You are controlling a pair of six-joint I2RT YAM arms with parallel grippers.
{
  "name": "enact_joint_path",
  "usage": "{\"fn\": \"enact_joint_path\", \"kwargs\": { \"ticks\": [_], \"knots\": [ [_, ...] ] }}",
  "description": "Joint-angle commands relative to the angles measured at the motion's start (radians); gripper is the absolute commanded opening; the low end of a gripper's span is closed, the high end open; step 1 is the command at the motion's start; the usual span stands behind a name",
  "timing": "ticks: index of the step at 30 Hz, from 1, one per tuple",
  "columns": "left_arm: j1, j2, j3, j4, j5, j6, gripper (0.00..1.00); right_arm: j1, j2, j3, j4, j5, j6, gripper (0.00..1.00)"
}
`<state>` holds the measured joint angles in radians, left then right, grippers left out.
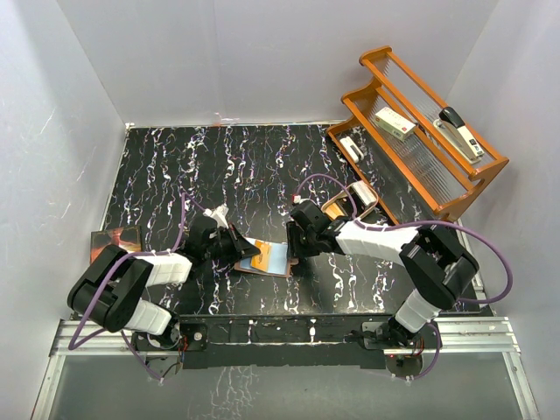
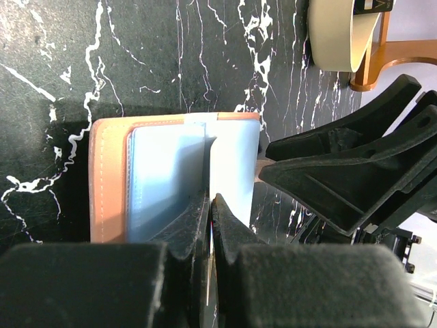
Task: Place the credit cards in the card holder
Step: Insert the credit card into the card holder.
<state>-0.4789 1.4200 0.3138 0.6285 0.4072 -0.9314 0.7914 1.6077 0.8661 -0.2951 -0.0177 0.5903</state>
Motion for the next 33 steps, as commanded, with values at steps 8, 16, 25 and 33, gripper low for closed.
{"fn": "enact_joint_path", "kwargs": {
  "ticks": [8,16,25,33],
  "knots": [
    [0.004,-0.006,-0.025,0.036,-0.033,0.027,0.00,0.004,0.036,0.042,0.042,0.004,0.065,0.32],
    [0.003,0.026,-0.030,0.073,-0.031,0.036,0.00,0.006,0.055,0.027,0.052,0.003,0.060,0.25],
    [-0.004,0.059,-0.020,0.092,-0.026,0.065,0.00,0.006,0.063,0.020,0.053,0.009,0.053,0.22],
    [-0.008,0.026,-0.026,0.041,-0.033,0.093,0.00,0.006,0.065,0.017,0.057,0.008,0.049,0.21]
  ]
}}
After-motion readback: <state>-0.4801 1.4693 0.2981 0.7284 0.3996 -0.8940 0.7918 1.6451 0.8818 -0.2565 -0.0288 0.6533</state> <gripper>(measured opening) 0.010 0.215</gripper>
